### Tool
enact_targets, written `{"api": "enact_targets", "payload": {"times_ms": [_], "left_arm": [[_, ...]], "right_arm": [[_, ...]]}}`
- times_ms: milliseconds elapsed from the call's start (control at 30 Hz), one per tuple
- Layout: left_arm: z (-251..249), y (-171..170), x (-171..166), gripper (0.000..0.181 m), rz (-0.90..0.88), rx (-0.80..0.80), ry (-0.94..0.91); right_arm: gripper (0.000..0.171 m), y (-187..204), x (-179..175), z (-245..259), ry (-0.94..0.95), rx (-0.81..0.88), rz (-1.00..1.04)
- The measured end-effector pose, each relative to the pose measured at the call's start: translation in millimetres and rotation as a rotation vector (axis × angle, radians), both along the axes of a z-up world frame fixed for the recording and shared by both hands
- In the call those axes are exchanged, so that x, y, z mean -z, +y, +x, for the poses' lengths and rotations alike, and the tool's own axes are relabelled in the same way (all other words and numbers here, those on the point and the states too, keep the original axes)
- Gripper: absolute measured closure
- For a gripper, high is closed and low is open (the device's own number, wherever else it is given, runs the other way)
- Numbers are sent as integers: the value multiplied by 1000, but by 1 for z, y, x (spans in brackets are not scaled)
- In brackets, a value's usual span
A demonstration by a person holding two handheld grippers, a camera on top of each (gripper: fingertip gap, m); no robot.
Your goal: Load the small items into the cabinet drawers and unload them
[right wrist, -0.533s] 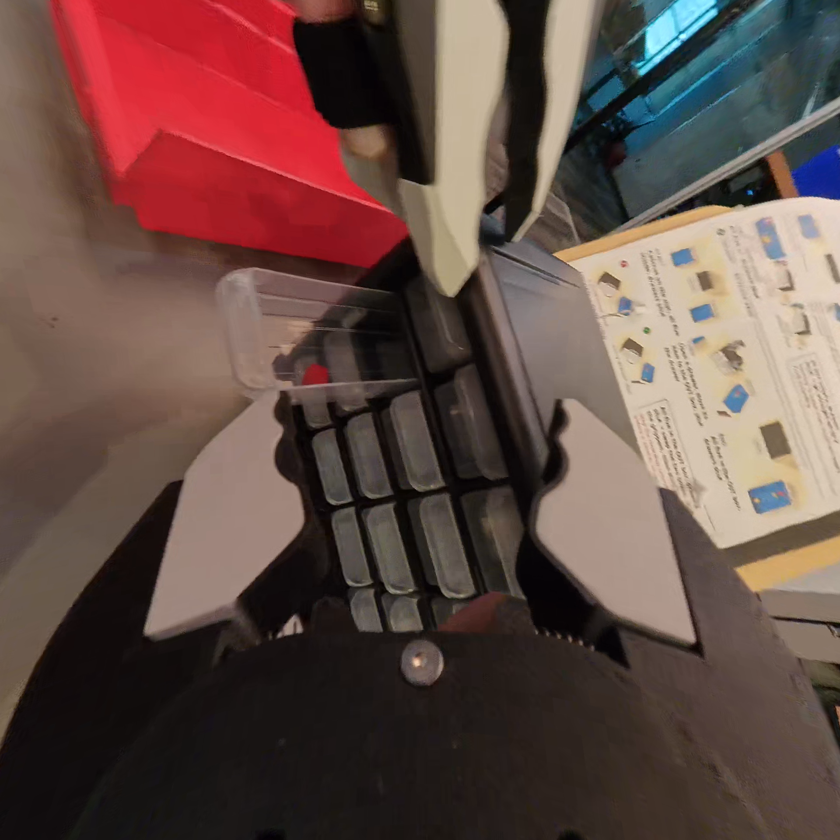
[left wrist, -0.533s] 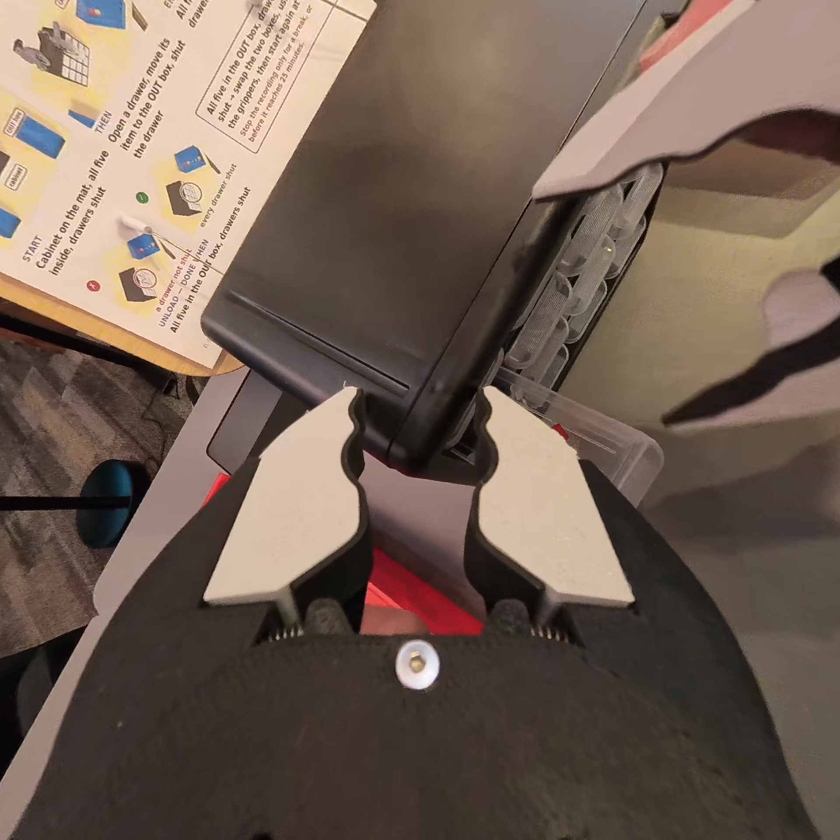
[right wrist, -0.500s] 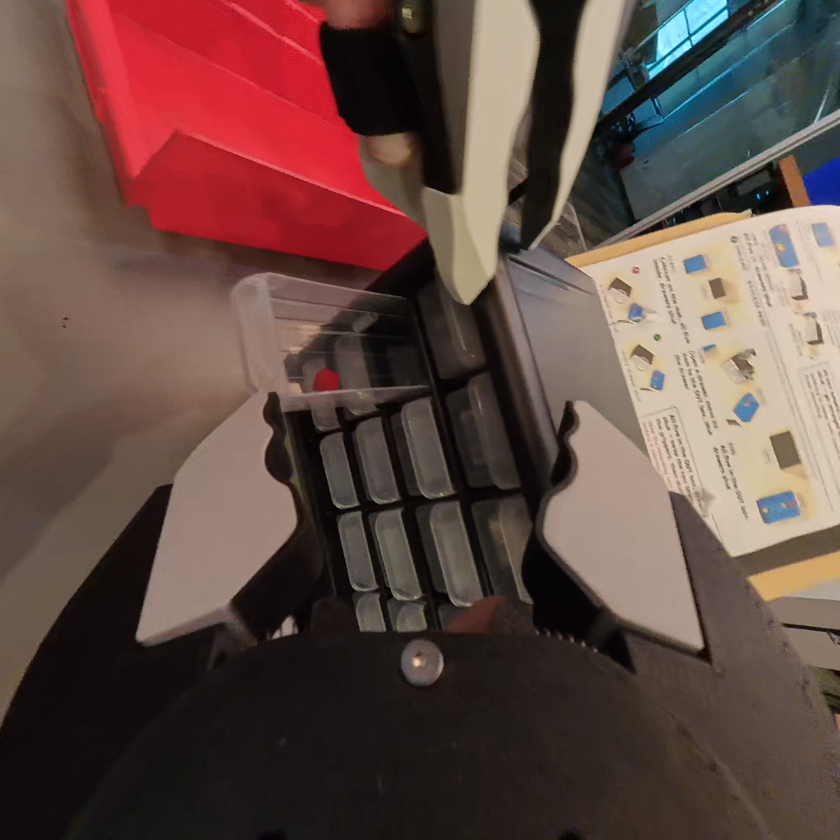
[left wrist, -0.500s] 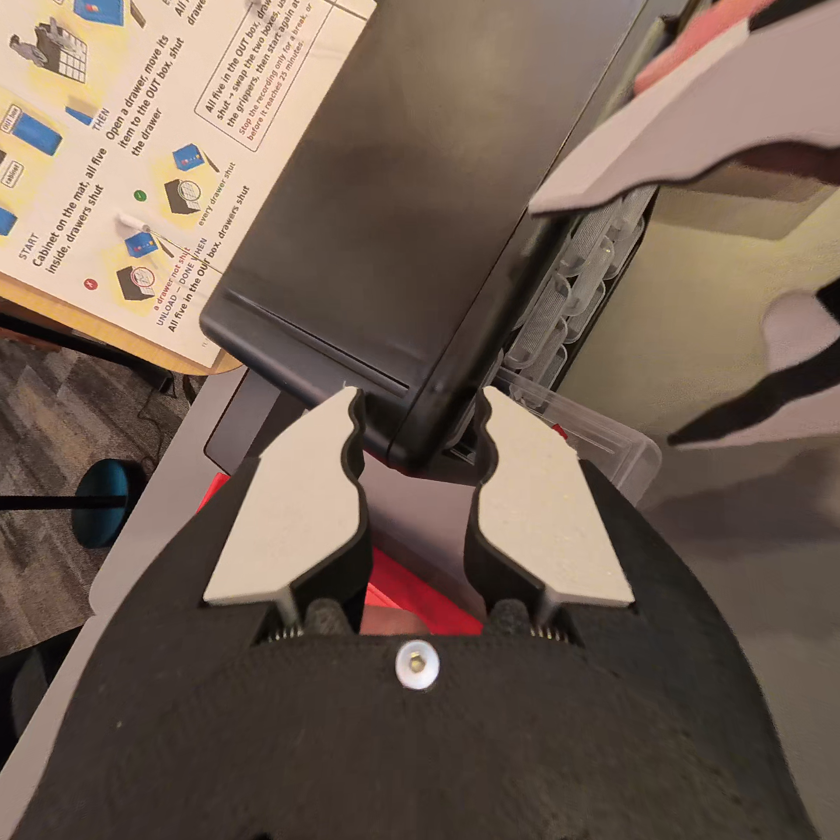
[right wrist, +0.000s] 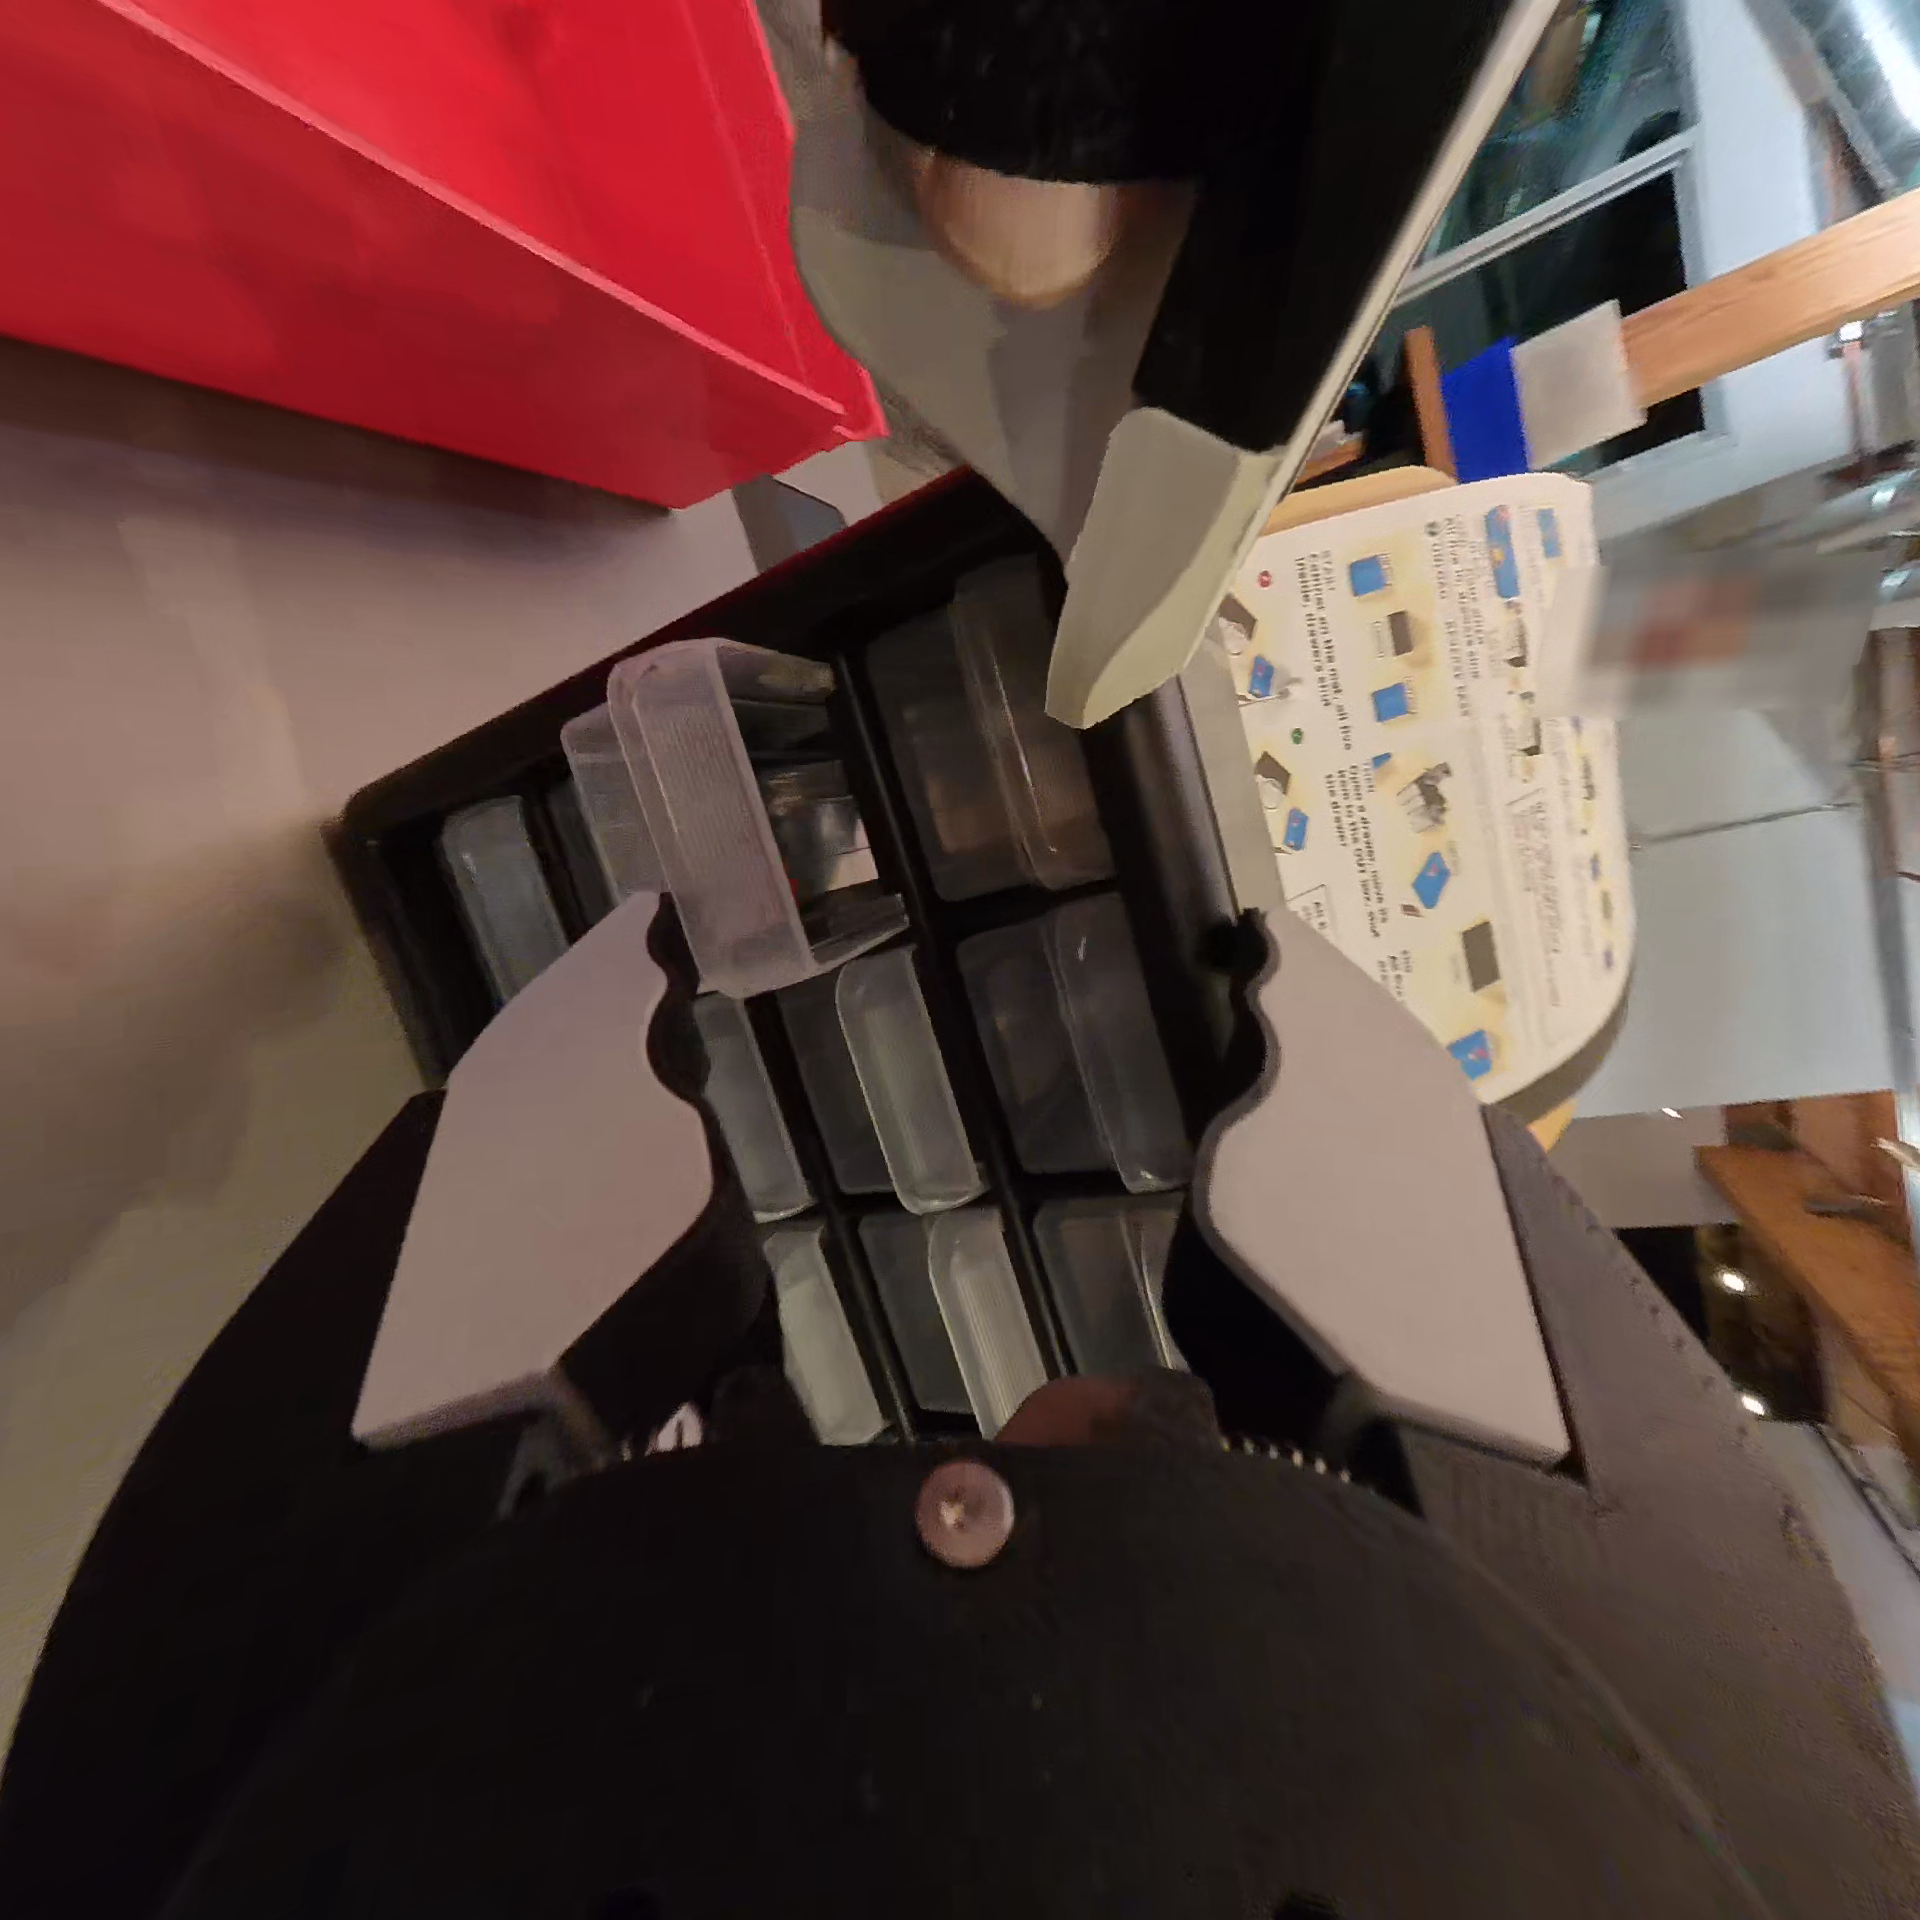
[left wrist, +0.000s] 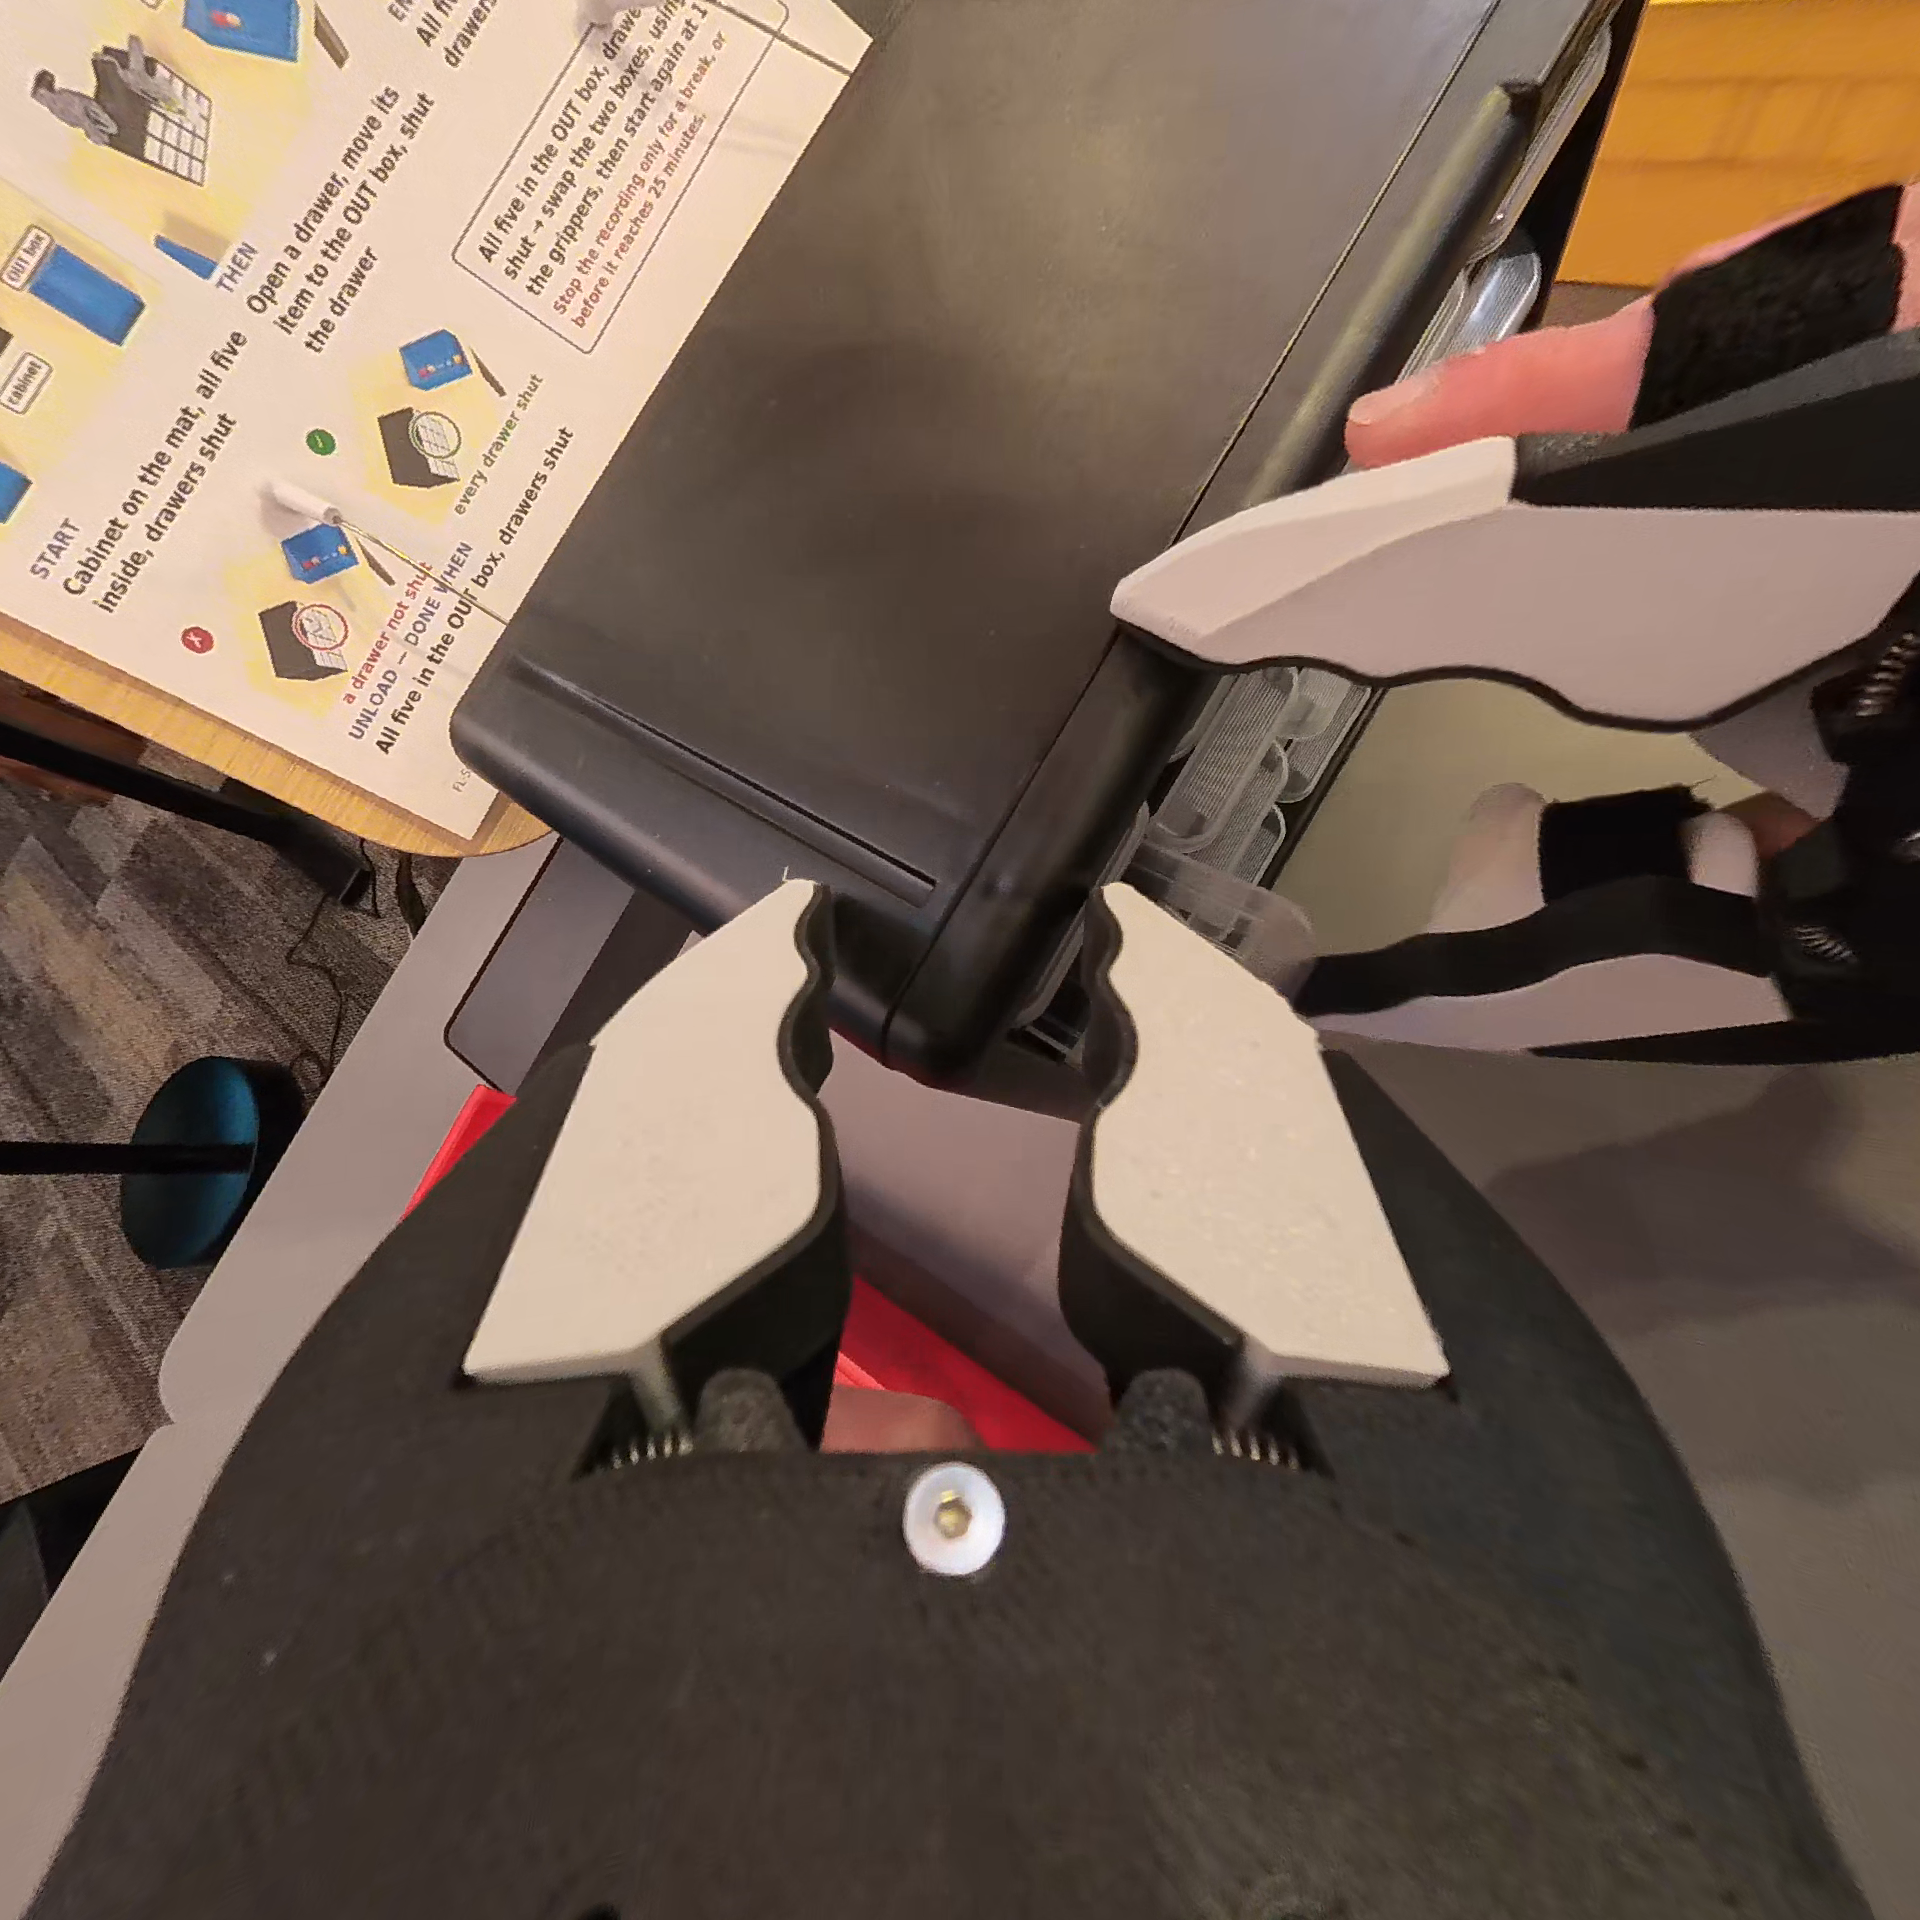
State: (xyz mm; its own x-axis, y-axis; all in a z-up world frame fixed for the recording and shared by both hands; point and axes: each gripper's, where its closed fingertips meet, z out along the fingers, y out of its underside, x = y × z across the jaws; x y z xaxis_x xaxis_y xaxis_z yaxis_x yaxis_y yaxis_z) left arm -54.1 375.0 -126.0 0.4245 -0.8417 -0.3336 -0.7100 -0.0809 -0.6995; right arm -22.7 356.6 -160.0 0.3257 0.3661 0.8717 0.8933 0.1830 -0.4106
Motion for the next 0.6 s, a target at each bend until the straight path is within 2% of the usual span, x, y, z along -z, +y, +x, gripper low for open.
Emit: {"api": "enact_targets", "payload": {"times_ms": [33,333,600], "left_arm": [[0,0,0,136,0,-1,1],[0,0,0,135,0,-10,-11],[0,0,0,135,0,-11,-22]], "right_arm": [[76,2,-1,0,-5,9,28],[83,18,-6,2,-30,97,236],[80,23,-7,0,-21,72,331]]}}
